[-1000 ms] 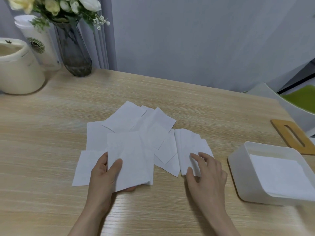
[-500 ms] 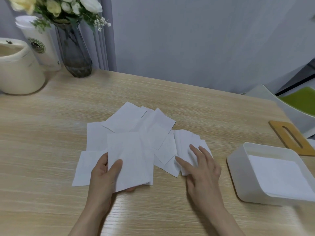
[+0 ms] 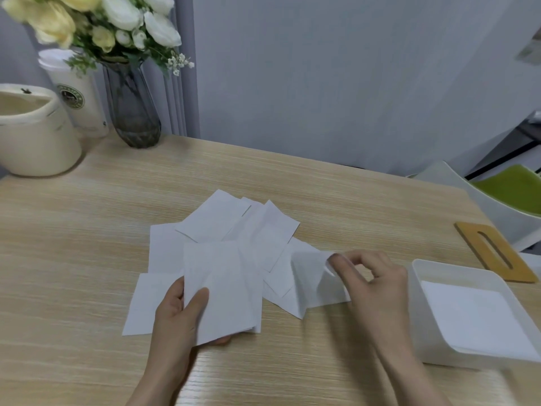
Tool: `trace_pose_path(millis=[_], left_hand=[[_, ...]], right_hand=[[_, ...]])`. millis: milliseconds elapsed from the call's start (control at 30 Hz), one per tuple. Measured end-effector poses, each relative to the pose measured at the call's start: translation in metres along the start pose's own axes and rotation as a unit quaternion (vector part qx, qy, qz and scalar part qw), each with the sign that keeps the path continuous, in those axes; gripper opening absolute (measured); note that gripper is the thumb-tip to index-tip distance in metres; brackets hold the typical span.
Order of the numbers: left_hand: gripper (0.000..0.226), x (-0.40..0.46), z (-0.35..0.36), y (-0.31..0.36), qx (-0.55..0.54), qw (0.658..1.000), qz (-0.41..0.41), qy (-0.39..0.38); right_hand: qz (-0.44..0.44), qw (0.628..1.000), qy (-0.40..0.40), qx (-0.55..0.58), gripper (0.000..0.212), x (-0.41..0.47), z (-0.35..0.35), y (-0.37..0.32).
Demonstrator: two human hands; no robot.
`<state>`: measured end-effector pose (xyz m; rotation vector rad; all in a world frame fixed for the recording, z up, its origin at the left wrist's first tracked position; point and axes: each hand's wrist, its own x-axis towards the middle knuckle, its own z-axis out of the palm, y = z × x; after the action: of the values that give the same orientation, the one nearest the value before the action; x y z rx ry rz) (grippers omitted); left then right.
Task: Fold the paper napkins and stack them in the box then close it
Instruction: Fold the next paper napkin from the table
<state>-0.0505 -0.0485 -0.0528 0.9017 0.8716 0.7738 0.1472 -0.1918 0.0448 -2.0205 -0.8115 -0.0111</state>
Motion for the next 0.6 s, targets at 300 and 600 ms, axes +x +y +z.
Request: trace_pose_path(millis=[300, 600], left_hand=[[0.019, -0.002, 0.001, 0.003, -0.004, 1.000, -0.001, 0.005], [0.019, -0.001, 0.002, 0.002, 0.004, 1.000, -0.006, 0.002]], right_hand=[[0.236, 0.954, -0.054, 0.176, 0.042, 0.015, -0.003, 0.011], [0.176, 0.959, -0.073, 0.210, 0.023, 0.002, -0.006, 0.017]])
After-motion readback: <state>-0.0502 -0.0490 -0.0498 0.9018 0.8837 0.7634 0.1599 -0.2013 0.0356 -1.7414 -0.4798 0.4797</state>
